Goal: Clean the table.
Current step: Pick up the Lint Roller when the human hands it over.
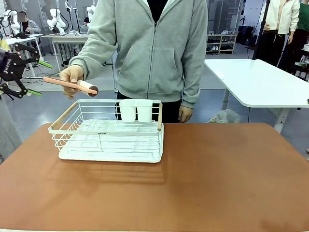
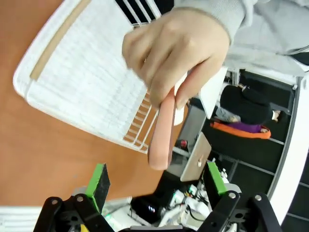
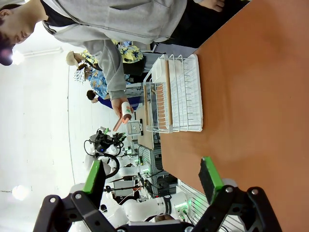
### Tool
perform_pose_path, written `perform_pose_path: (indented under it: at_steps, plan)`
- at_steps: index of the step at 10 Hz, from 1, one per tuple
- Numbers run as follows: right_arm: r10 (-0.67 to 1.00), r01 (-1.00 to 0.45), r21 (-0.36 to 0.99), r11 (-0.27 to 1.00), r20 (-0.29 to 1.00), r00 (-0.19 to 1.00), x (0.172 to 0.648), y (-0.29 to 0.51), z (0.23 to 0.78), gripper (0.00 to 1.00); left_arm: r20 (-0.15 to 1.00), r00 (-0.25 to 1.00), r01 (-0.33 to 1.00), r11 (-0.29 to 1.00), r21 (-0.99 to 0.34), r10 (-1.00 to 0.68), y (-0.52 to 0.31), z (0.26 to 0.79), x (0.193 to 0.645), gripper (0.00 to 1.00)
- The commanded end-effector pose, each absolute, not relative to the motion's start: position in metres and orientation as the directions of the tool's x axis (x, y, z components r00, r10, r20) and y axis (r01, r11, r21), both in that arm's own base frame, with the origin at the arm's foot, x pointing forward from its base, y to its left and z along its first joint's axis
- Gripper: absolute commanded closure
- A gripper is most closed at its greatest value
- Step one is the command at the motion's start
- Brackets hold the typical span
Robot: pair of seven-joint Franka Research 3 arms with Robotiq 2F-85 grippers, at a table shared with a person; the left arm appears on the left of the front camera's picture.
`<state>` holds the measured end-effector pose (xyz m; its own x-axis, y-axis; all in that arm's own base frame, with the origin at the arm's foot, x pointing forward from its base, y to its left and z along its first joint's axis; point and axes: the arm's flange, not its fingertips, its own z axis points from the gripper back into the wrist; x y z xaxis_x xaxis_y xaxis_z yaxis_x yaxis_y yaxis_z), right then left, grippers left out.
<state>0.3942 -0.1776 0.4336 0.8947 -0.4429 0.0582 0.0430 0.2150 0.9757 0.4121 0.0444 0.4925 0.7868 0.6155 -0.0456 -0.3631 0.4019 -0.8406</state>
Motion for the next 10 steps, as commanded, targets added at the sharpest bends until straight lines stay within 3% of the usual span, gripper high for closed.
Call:
perform_pose_path:
  at_steps: [1,7,10]
  plan:
    - [-0.448,0.039,0.977,0.208,0.06,0.892,0.391,-0.175,0.436,0.0,0.074,0.761,-0.292,0.442,-0.848,0.645,0.028,0.474,0.416,0.0]
    - [-0.448,0.039,0.977,0.208,0.06,0.892,0.391,-0.175,0.436,0.0,0.116,0.758,-0.256,0.457,-0.852,0.641,0.019,0.462,0.432,0.0]
    - [-0.448,0.039,0.977,0.208,0.06,0.892,0.391,-0.175,0.436,0.0,0.135,0.757,-0.233,0.457,-0.858,0.64,0.023,0.461,0.435,0.25]
